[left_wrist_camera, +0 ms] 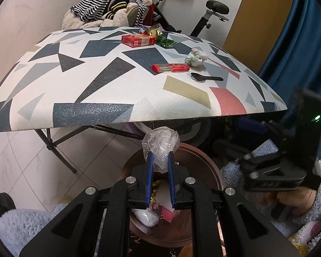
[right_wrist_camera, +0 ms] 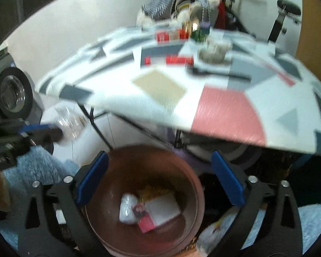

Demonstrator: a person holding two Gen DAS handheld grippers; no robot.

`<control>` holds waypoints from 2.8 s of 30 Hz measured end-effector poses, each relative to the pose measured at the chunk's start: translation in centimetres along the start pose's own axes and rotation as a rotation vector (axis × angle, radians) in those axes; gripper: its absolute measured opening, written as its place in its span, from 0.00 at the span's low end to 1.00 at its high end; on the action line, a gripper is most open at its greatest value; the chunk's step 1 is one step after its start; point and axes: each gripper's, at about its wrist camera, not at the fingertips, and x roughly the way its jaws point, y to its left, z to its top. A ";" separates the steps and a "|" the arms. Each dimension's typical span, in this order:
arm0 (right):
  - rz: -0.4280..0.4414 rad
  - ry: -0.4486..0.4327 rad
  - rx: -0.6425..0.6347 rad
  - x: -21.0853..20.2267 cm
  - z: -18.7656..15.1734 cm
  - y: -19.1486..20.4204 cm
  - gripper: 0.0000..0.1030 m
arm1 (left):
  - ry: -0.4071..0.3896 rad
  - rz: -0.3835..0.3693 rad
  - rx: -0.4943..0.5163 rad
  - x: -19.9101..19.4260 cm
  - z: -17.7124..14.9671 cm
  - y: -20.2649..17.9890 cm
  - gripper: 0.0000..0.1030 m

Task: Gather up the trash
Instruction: 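Lower both held items into the brown bin and open both grippers, then move the right gripper to the white crumpled tissue and grasp it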

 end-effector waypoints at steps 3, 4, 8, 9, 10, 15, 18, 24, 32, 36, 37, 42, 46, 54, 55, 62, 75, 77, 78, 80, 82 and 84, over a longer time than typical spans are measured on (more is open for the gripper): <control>-0.030 -0.065 0.017 -1.2 0.5 -0.6 0.94 | 0.013 -0.003 0.011 0.4 0.0 -0.3 0.13; -0.041 -0.069 0.027 -1.3 0.6 -0.8 0.94 | 0.020 -0.002 0.017 0.6 -0.1 -0.4 0.13; -0.082 -0.069 0.050 -1.5 1.0 -1.5 0.94 | 0.061 0.003 0.043 1.6 -0.3 -0.9 0.13; -0.087 -0.067 0.056 -1.5 1.1 -1.8 0.94 | 0.076 0.006 0.051 1.9 -0.3 -1.1 0.13; -0.089 -0.066 0.059 -1.6 1.1 -1.6 0.94 | 0.084 0.006 0.054 2.1 -0.4 -1.2 0.13; -0.098 -0.068 0.066 -1.6 1.0 -2.0 0.94 | 0.117 0.003 0.077 2.9 -0.7 -1.6 0.14; -0.101 -0.068 0.069 -1.4 0.9 -2.1 0.94 | 0.126 0.000 0.085 3.1 -0.8 -1.8 0.14; -0.105 -0.072 0.071 -1.4 0.9 -2.1 0.94 | 0.123 -0.007 0.083 3.1 -0.8 -1.8 0.23; -0.106 -0.078 0.061 -1.4 0.8 -1.9 0.94 | 0.047 0.031 0.011 2.1 -0.3 -0.5 0.66; -0.106 -0.082 0.056 -1.4 0.8 -1.9 0.94 | -0.011 0.039 -0.052 1.2 0.0 0.5 0.86; -0.106 -0.083 0.055 -1.4 0.8 -1.9 0.94 | -0.018 0.039 -0.064 1.1 0.1 0.8 0.90; -0.112 -0.095 0.048 -1.5 0.7 -1.7 0.94 | -0.022 0.044 -0.083 0.9 0.2 1.1 0.94; -0.117 -0.103 0.044 -1.5 0.7 -1.7 0.94 | -0.028 0.055 -0.069 0.8 0.2 0.9 0.94; -0.070 -0.161 0.105 -2.1 1.1 -3.0 0.94 | -0.108 0.116 -0.060 -0.6 1.2 1.2 0.94; -0.069 -0.165 0.107 -2.2 1.2 -3.1 0.94 | -0.122 0.114 -0.065 -0.8 1.3 1.3 0.94; -0.045 -0.120 0.085 -2.0 3.9 -4.1 0.94 | -0.190 0.096 -0.076 -2.0 3.8 2.0 0.94; -0.055 -0.033 0.108 2.5 12.2 -9.7 0.93 | -0.172 0.106 -0.124 -0.7 10.9 4.9 0.94; -0.052 -0.018 0.103 3.5 13.4 -10.1 0.86 | -0.167 0.112 -0.135 -0.4 11.8 5.4 0.94; -0.049 -0.001 0.102 4.3 14.1 -10.4 0.83 | -0.164 0.121 -0.137 -0.2 12.3 5.6 0.94; -0.027 0.029 0.104 5.6 15.0 -10.7 0.80 | -0.157 0.147 -0.138 0.0 13.0 5.9 0.94; -0.006 0.068 0.110 7.4 16.0 -11.0 0.77 | -0.151 0.161 -0.145 0.4 13.5 6.2 0.94; 0.011 0.099 0.120 8.6 16.5 -11.1 0.71 | -0.142 0.155 -0.155 0.9 13.9 6.6 0.94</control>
